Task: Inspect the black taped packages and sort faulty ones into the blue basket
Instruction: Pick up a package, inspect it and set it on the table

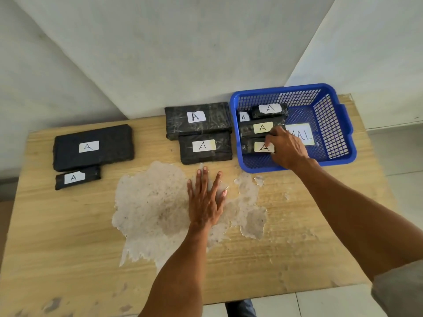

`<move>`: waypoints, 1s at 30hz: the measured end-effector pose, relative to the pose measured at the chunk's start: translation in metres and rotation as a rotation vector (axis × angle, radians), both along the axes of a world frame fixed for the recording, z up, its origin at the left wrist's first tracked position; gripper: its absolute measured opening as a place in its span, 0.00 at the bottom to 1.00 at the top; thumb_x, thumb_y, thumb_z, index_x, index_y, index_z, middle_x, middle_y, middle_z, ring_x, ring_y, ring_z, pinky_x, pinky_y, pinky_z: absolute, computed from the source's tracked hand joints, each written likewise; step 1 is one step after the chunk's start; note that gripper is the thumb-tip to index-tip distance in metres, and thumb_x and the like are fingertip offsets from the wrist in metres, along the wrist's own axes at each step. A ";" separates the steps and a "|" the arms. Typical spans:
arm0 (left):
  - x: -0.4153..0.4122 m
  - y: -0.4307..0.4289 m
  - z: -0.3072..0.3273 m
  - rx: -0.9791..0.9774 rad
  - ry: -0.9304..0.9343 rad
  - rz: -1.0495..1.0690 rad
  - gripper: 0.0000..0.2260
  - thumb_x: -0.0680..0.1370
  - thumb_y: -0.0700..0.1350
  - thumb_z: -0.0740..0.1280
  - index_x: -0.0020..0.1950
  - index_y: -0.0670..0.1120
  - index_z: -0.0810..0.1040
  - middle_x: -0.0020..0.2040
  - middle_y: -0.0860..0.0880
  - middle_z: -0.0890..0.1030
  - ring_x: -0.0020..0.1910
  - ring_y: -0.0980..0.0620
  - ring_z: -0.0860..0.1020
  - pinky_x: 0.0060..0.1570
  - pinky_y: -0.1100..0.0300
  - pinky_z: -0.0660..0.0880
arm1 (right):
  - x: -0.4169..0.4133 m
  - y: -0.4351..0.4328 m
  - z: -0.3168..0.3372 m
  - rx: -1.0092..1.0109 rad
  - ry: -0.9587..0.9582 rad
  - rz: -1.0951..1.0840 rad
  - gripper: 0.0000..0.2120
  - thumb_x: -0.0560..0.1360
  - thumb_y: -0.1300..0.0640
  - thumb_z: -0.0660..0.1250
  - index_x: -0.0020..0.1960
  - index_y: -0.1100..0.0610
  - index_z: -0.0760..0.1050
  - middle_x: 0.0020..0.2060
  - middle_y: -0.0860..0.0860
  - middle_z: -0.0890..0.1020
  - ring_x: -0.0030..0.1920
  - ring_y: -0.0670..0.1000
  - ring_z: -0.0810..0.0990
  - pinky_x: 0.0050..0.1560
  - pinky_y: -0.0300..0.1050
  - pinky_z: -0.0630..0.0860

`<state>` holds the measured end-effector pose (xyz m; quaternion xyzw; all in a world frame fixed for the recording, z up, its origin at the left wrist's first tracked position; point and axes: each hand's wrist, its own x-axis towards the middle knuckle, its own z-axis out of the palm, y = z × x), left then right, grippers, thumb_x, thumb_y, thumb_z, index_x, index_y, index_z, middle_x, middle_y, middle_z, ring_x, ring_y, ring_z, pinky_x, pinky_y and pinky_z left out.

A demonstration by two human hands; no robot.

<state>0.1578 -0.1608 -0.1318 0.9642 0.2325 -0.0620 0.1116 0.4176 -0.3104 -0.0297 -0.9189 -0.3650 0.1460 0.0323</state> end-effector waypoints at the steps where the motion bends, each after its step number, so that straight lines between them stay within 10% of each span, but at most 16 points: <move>1: 0.000 0.000 -0.001 -0.001 -0.007 0.001 0.28 0.83 0.64 0.46 0.82 0.59 0.45 0.82 0.44 0.41 0.81 0.44 0.42 0.77 0.39 0.43 | 0.000 0.001 0.000 0.003 -0.005 0.005 0.19 0.67 0.66 0.76 0.56 0.54 0.79 0.58 0.54 0.76 0.56 0.60 0.78 0.45 0.54 0.79; 24: -0.002 0.004 -0.004 -0.031 -0.004 -0.012 0.28 0.83 0.64 0.44 0.82 0.59 0.44 0.82 0.43 0.41 0.81 0.44 0.41 0.77 0.40 0.41 | -0.006 0.005 -0.004 0.078 -0.006 0.008 0.19 0.69 0.68 0.75 0.58 0.57 0.81 0.60 0.56 0.79 0.62 0.59 0.74 0.49 0.55 0.77; 30: -0.012 0.021 -0.001 -0.063 0.034 -0.023 0.29 0.82 0.63 0.39 0.82 0.55 0.40 0.81 0.43 0.37 0.80 0.44 0.39 0.78 0.42 0.44 | -0.052 0.041 0.000 0.431 -0.176 -0.194 0.16 0.72 0.66 0.72 0.59 0.62 0.80 0.57 0.59 0.81 0.59 0.60 0.77 0.49 0.53 0.80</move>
